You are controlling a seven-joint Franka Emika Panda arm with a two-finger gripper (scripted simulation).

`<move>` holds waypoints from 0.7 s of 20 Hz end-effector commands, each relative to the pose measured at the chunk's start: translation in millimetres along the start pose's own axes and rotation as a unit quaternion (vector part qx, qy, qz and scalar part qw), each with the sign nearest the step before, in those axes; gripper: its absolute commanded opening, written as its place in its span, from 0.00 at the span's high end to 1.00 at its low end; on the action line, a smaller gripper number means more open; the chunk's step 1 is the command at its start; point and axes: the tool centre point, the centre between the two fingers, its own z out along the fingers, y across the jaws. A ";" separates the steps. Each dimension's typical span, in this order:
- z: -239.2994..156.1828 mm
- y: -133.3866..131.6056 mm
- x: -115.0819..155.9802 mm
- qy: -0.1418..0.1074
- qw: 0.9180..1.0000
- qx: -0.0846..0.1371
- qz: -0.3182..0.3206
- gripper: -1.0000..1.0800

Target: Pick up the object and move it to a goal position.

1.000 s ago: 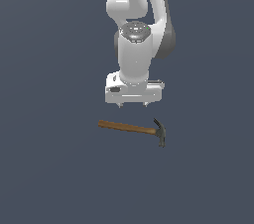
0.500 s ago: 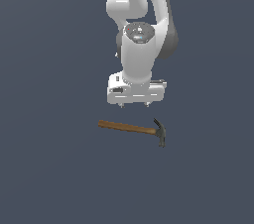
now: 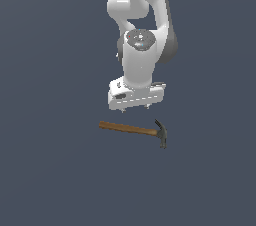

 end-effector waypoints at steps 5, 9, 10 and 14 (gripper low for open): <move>17.1 1.3 0.6 -0.002 0.997 -0.003 -0.081 0.04; 28.9 1.9 0.9 -0.003 0.990 -0.004 -0.138 0.04; 31.9 2.0 0.9 -0.004 0.988 -0.004 -0.152 0.04; 43.6 2.2 1.0 -0.005 0.978 -0.004 -0.208 0.04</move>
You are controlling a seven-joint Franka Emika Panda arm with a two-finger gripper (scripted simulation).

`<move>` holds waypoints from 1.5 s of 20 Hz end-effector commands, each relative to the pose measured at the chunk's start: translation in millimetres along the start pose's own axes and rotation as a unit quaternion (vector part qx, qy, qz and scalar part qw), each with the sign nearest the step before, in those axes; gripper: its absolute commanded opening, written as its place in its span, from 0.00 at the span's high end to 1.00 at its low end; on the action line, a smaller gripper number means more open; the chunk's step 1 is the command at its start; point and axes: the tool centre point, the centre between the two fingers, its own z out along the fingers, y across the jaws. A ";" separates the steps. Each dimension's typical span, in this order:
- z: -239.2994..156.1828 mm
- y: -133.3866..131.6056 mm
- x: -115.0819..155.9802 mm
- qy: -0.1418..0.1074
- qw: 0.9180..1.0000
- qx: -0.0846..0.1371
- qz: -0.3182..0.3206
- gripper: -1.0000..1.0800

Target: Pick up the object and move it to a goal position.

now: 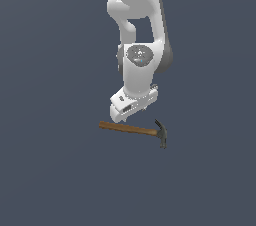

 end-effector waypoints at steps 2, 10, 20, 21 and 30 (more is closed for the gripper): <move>10.3 0.0 0.1 0.000 0.999 0.000 -0.051 0.04; 33.2 -1.0 0.1 0.000 0.986 0.001 -0.165 0.04; 57.0 -3.6 0.1 0.002 0.959 0.003 -0.283 0.04; 58.7 -3.8 0.1 0.003 0.957 0.003 -0.291 0.04; 66.8 -5.1 0.1 0.004 0.943 0.004 -0.332 0.04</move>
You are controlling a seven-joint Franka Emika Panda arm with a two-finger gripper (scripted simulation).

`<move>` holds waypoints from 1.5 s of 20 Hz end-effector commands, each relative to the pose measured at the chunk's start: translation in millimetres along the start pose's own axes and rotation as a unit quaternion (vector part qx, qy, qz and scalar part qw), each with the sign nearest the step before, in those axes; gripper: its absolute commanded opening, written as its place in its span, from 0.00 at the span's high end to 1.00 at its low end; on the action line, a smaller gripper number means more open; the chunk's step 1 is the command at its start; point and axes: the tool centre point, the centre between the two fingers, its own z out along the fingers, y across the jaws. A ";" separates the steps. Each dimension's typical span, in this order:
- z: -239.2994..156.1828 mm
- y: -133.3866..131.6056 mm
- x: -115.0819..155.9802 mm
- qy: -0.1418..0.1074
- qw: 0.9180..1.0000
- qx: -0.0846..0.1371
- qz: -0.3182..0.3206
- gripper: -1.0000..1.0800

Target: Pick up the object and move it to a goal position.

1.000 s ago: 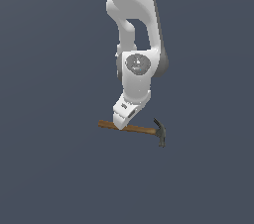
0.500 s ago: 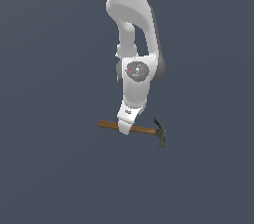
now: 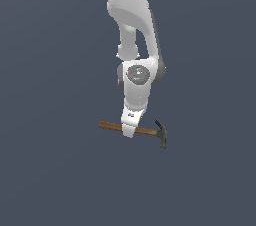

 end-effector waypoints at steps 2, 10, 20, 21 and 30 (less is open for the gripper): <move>1.0 0.0 0.2 0.000 1.000 0.000 -0.006 0.04; 18.9 -0.7 0.0 0.000 1.000 0.000 -0.005 0.04; 51.2 -0.2 0.2 0.000 1.000 0.000 -0.006 0.04; 51.2 -0.2 0.2 0.000 1.000 0.000 -0.006 1.00; 51.2 -0.2 0.2 0.000 1.000 0.000 -0.006 1.00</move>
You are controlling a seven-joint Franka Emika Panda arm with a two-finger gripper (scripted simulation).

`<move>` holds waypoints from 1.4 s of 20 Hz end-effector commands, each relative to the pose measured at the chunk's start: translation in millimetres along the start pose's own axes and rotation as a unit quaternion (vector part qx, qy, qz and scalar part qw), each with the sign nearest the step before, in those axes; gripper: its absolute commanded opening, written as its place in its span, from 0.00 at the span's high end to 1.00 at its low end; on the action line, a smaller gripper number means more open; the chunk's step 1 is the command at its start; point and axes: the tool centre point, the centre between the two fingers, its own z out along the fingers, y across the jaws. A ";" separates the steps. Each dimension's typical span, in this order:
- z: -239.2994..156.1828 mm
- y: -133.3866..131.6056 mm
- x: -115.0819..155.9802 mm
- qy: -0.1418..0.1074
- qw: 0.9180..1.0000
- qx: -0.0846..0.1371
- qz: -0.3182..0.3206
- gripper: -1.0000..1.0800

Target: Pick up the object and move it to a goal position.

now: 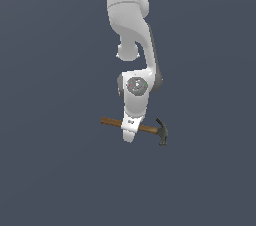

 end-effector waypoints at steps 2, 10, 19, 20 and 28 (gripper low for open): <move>-0.3 -0.3 0.5 0.000 1.000 0.000 0.000 1.00; -20.5 0.1 -11.5 0.000 1.000 0.000 0.000 1.00; -85.7 1.6 -49.8 0.000 1.000 0.001 -0.001 1.00; -95.5 1.9 -55.5 0.000 1.000 0.001 -0.001 1.00; -183.5 4.9 -105.7 0.000 1.000 0.002 -0.001 1.00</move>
